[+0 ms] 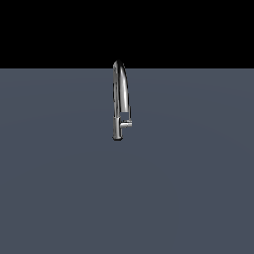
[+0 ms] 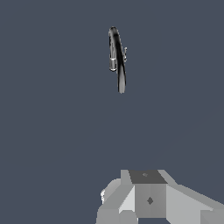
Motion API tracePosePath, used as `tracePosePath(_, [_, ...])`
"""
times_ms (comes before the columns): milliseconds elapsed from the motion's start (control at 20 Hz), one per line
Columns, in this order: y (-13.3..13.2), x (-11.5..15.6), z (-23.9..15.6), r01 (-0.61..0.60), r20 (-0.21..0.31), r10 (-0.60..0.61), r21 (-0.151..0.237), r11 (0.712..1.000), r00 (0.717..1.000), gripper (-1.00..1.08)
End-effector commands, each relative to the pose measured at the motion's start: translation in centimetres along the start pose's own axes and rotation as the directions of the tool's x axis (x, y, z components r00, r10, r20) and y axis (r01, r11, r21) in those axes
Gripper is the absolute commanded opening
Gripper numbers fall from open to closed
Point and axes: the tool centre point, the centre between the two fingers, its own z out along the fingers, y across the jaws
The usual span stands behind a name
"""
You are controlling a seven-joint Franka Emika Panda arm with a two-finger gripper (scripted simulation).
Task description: Turn on the faucet by rotating a designated handle.
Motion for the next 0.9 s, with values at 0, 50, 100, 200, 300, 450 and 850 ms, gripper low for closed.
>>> tracePosePath(0, [0.0,0.0,0.0,0.0,0.0,0.0,0.0,1.0,1.0,-1.0])
tracePosePath(50, [0.0,0.0,0.0,0.0,0.0,0.0,0.0,1.0,1.0,-1.0])
tracePosePath(100, [0.0,0.1,0.0,-0.001,0.001,0.001,0.001,1.0,1.0,-1.0])
tracePosePath(200, [0.0,0.2,0.0,-0.004,0.005,0.004,0.004,1.0,1.0,-1.0])
tracePosePath(300, [0.0,0.5,0.1,-0.01,0.012,0.01,0.009,1.0,1.0,-1.0])
tracePosePath(450, [-0.1,1.1,0.2,-0.023,0.026,0.022,0.019,1.0,0.999,-1.0])
tracePosePath(850, [-0.3,4.0,0.9,-0.084,0.097,0.077,0.067,0.994,0.992,-1.0])
